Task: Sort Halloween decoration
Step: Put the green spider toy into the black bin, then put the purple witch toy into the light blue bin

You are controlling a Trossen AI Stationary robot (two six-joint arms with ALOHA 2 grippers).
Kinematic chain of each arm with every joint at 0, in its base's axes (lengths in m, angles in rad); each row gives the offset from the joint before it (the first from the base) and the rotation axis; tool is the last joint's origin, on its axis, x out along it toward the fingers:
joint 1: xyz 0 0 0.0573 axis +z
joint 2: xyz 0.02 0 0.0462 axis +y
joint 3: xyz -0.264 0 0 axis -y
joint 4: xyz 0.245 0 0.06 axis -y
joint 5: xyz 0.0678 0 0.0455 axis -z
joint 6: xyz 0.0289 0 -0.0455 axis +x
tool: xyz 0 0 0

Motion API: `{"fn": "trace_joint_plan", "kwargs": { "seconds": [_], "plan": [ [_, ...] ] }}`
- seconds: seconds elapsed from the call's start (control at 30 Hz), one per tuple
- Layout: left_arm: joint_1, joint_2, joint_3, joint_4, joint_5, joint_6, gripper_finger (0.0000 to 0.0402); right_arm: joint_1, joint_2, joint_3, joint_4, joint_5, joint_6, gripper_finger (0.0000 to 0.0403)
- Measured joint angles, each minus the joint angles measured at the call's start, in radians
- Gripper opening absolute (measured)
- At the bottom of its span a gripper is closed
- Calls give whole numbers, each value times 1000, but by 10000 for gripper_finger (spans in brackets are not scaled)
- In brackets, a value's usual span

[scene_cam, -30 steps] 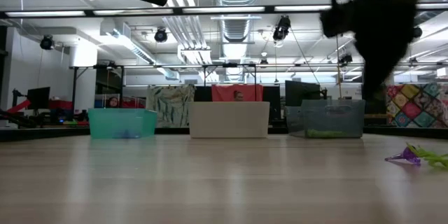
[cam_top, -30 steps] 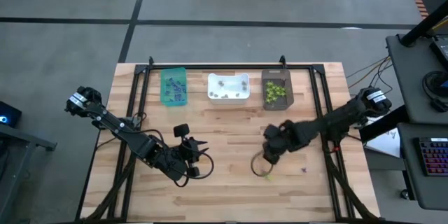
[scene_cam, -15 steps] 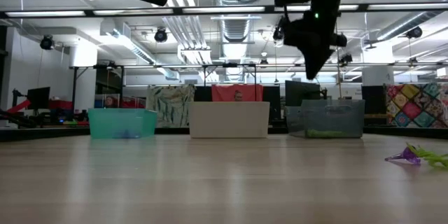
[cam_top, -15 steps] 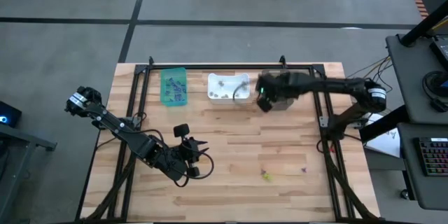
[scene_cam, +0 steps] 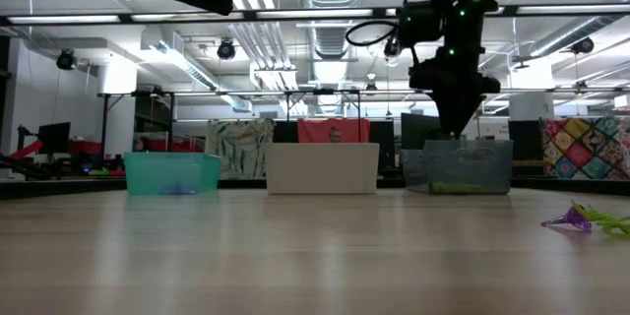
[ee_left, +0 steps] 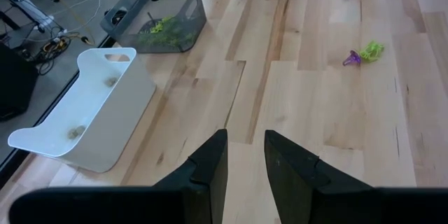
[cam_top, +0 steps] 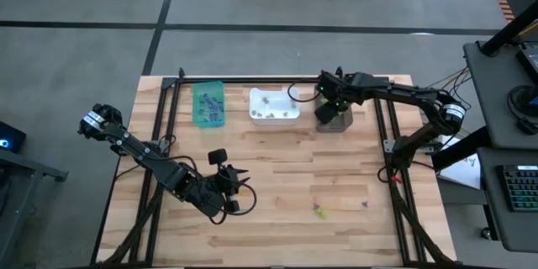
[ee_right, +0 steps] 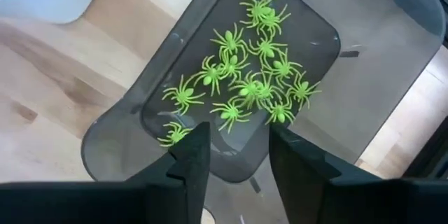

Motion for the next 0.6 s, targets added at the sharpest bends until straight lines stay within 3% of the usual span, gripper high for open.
{"fn": "trace_joint_plan", "kwargs": {
  "seconds": [0.33,0.47,0.6],
  "plan": [
    [0,0,-1,16,0,-9,78,108,-43,44,-3,0,37,146],
    [0,0,-2,34,0,-18,78,226,-104,38,1,6,71,137],
    [0,0,-3,61,3,-28,78,390,-170,18,0,108,139,130]
  ]
}}
